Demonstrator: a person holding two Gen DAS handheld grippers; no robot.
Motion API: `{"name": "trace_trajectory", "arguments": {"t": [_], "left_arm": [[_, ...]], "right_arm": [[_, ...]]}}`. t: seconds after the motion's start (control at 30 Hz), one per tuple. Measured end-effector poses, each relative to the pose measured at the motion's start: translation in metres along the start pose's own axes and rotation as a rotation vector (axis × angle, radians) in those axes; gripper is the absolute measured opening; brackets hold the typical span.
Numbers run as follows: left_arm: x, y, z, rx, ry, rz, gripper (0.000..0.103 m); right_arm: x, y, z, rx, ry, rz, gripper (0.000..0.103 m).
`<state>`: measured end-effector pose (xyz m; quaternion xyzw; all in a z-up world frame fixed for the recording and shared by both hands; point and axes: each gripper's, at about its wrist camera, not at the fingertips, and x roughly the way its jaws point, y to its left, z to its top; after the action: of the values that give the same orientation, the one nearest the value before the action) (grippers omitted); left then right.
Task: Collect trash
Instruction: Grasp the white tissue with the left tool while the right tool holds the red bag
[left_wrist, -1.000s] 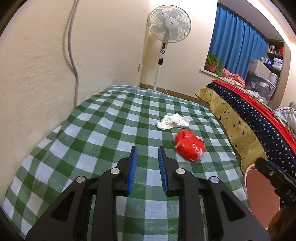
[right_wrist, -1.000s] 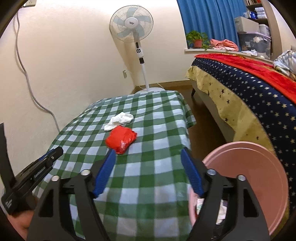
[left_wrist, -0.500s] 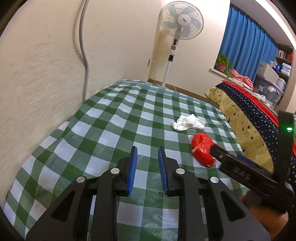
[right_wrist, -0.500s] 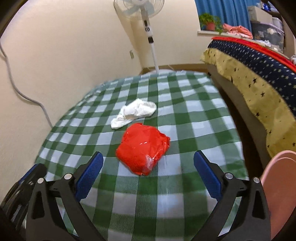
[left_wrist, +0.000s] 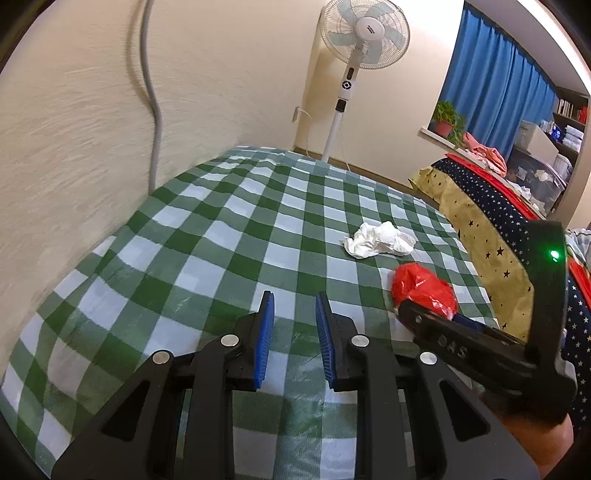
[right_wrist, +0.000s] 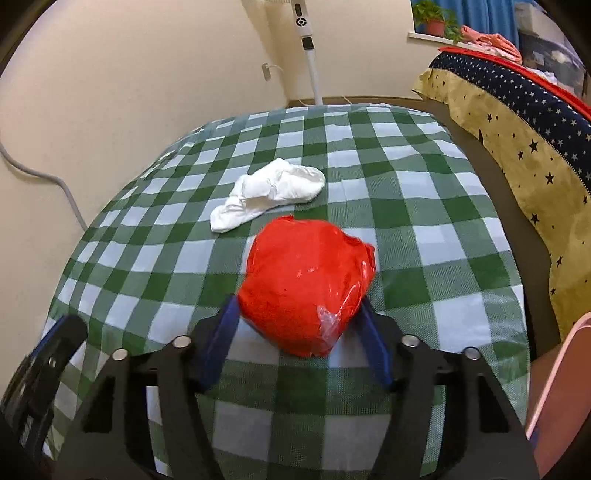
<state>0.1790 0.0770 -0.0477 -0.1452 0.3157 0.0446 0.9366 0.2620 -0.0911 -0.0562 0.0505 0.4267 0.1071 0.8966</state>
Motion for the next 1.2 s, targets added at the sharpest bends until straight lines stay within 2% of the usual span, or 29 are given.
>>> {"name": "trace_trajectory", "arguments": {"t": [0.27,0.57,0.6,0.67,0.87,0.93,1.1,1.13,1.17,1.2], "left_arm": [[0.024,-0.024,0.009,0.061,0.011,-0.054,0.023],[0.07,-0.045,0.036,0.108,0.05,-0.086,0.024],[0.075,-0.047,0.038,0.114,0.06,-0.086,0.025],[0.087,-0.052,0.043,0.129,0.082,-0.08,0.041],[0.12,-0.06,0.055,0.149,0.172,-0.085,0.056],[0.128,-0.057,0.058,0.135,0.199,-0.082,0.056],[0.141,-0.064,0.057,0.187,0.256,-0.087,0.056],[0.142,-0.065,0.057,0.194,0.259,-0.09,0.052],[0.142,-0.068,0.056,0.198,0.261,-0.094,0.036],[0.142,-0.068,0.056,0.201,0.261,-0.097,0.028]], "right_arm": [[-0.028,-0.035,-0.017,0.064,-0.013,-0.031,0.056],[-0.033,-0.048,-0.028,0.099,-0.035,-0.028,0.056],[-0.034,-0.048,-0.028,0.099,-0.035,-0.029,0.056],[-0.033,-0.047,-0.027,0.096,-0.033,-0.033,0.056],[-0.031,-0.046,-0.027,0.091,-0.025,-0.031,0.056],[-0.03,-0.046,-0.026,0.092,-0.023,-0.031,0.056],[-0.03,-0.047,-0.026,0.094,-0.022,-0.031,0.056],[-0.03,-0.047,-0.026,0.093,-0.022,-0.032,0.056],[-0.03,-0.047,-0.026,0.092,-0.022,-0.033,0.055],[-0.03,-0.047,-0.026,0.092,-0.022,-0.033,0.055]]}}
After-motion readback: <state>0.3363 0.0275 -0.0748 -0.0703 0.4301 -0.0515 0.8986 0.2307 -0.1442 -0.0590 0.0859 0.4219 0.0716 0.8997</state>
